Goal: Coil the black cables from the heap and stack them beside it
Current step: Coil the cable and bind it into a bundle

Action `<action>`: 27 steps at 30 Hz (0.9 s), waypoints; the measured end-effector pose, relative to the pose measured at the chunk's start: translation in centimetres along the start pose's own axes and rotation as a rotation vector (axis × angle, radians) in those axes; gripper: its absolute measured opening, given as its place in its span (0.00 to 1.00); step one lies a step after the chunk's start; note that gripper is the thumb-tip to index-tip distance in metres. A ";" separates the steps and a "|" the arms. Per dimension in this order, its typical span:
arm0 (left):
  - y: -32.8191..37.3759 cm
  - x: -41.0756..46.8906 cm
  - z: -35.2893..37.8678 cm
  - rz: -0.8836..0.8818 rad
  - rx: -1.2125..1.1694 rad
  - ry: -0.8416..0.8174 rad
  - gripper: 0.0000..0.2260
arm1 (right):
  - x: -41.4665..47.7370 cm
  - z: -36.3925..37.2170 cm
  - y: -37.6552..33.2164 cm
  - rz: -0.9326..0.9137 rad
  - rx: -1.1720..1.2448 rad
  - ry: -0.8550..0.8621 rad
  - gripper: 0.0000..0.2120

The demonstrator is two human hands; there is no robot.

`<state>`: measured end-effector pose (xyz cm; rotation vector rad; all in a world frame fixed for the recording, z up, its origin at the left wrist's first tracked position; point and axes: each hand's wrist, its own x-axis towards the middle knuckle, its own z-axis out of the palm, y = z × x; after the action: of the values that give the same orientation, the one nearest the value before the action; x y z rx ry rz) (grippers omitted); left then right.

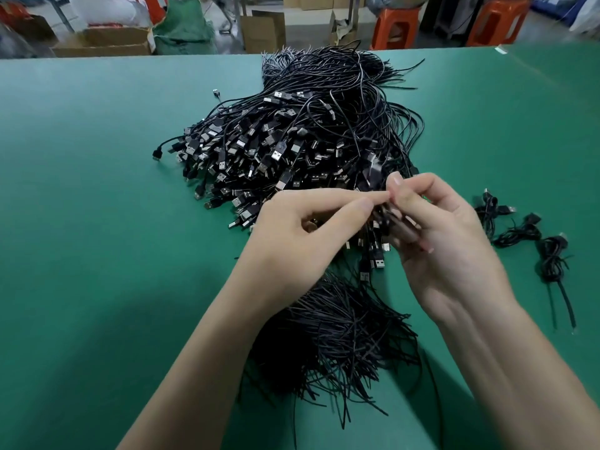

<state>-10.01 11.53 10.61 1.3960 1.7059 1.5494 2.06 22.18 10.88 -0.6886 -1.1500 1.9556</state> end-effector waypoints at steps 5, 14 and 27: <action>-0.3 0.3 0.6 -0.099 -0.286 0.116 0.13 | -0.3 0.4 -0.3 -0.053 -0.005 -0.031 0.11; 0.0 0.2 1.1 0.000 -0.126 0.104 0.14 | -0.5 1.1 0.0 0.119 0.249 -0.033 0.09; 0.2 0.2 0.3 -0.021 -0.188 0.040 0.05 | -1.1 1.1 -0.1 0.048 0.101 -0.025 0.10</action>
<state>-9.74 11.83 10.75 1.2567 1.5475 1.6878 1.92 20.77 11.50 -0.6455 -1.0505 2.0526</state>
